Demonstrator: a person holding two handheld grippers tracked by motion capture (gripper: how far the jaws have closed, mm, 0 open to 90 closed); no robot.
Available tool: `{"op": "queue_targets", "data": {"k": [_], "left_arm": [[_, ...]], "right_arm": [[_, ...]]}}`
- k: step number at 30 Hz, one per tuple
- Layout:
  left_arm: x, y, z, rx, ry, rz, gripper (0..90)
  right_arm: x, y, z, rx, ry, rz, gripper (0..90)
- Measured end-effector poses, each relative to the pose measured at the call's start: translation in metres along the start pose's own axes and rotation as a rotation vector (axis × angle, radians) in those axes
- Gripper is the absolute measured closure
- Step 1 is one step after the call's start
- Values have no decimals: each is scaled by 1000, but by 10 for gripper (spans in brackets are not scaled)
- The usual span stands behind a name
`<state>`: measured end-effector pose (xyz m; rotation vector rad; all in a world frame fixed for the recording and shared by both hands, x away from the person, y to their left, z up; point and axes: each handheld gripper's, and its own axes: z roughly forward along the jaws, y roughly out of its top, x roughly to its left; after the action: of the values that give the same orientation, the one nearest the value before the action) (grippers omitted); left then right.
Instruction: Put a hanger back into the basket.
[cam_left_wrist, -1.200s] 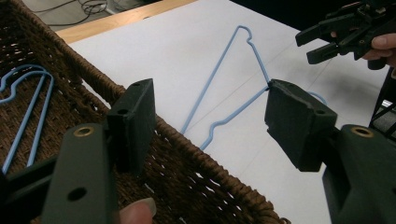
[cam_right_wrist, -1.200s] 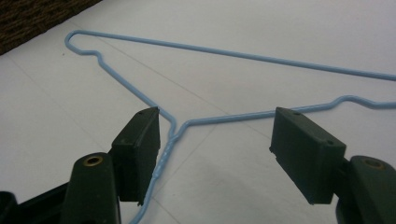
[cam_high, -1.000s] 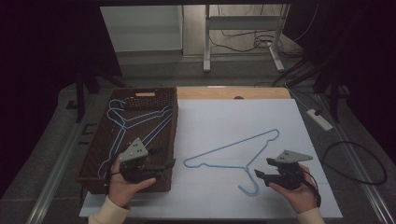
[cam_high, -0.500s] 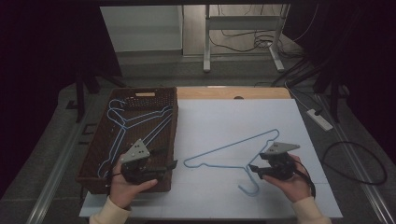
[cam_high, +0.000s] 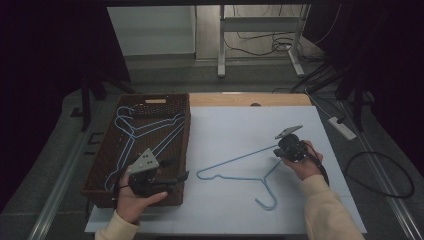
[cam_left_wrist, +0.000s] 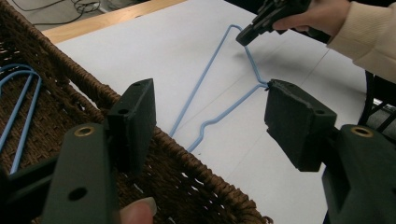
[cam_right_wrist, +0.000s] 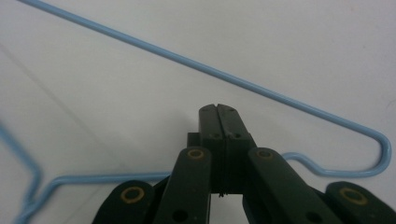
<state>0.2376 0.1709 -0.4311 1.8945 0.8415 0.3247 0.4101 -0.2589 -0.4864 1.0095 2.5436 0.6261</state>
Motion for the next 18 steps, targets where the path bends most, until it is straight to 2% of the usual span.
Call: {"op": "queue_targets", "data": {"k": [3, 9, 18], "left_arm": [[1, 0, 0, 0, 0, -1, 349], [1, -1, 0, 0, -1, -3, 349], [0, -1, 0, 2, -1, 2, 349]], "right_arm": [[-6, -1, 7, 35, 4, -2, 900], [-8, -6, 12, 69, 6, -12, 900], [-9, -17, 5, 80, 4, 23, 900]]}}
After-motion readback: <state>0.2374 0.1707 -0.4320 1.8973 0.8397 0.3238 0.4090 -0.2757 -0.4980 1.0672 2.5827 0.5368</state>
